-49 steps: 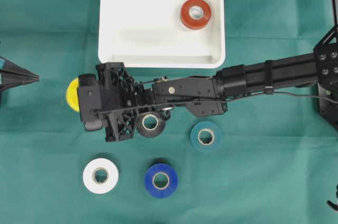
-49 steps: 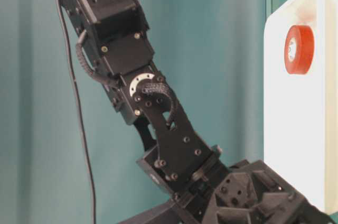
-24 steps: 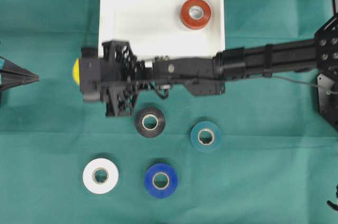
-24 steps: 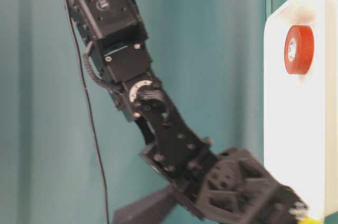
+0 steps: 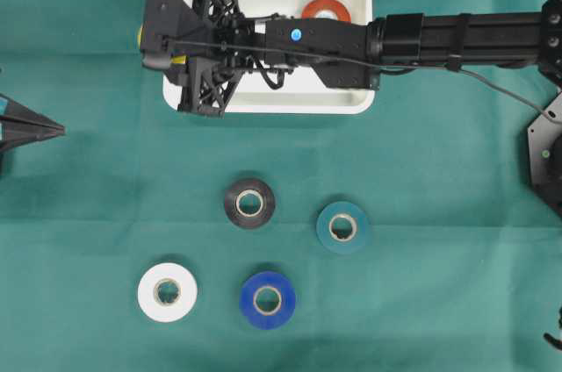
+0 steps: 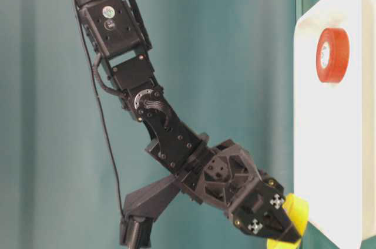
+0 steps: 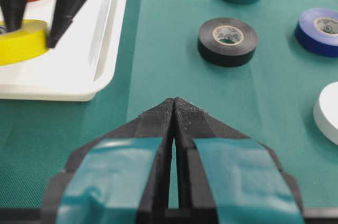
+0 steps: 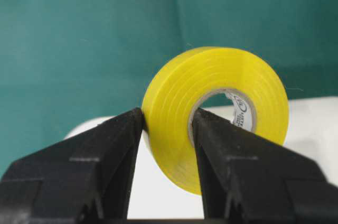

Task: Put the tape into the white case with the right arm.
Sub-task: 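Lift the yellow tape and carry it into the tray, then lower the yellow tape into the tray and release it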

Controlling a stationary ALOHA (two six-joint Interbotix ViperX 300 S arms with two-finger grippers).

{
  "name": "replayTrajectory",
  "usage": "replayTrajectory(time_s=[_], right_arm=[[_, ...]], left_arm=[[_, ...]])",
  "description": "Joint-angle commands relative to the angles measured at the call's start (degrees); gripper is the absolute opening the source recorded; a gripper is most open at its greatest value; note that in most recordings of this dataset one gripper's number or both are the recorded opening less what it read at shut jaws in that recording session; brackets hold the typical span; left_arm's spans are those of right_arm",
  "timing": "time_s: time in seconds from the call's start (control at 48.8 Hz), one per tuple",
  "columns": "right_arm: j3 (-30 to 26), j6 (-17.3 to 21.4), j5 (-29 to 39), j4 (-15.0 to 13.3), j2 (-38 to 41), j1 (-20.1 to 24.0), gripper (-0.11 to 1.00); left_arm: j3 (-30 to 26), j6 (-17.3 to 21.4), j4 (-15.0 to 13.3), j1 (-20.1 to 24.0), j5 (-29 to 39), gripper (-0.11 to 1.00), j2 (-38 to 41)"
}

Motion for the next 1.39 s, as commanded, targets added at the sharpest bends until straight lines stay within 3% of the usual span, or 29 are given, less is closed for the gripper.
replayTrajectory(time_s=[0.0, 0.614, 0.963, 1.372], right_arm=[[-0.97, 0.09, 0.53, -0.09, -3.16, -0.88, 0.03], [0.44, 0.09, 9.58, -0.18, -4.31, -2.37, 0.03], [5.54, 0.09, 7.21, -0.09, -7.56, -2.81, 0.03], [6.5, 0.09, 3.43, -0.18, -7.21, -3.87, 0.03]], left_arm=[[-0.7, -0.09, 0.0, 0.09, -0.26, 0.0, 0.35], [-0.62, -0.09, 0.0, 0.09, -0.35, 0.0, 0.35], [-0.62, -0.09, 0.0, 0.09, -0.26, 0.0, 0.35], [-0.62, -0.09, 0.0, 0.09, -0.35, 0.0, 0.35]])
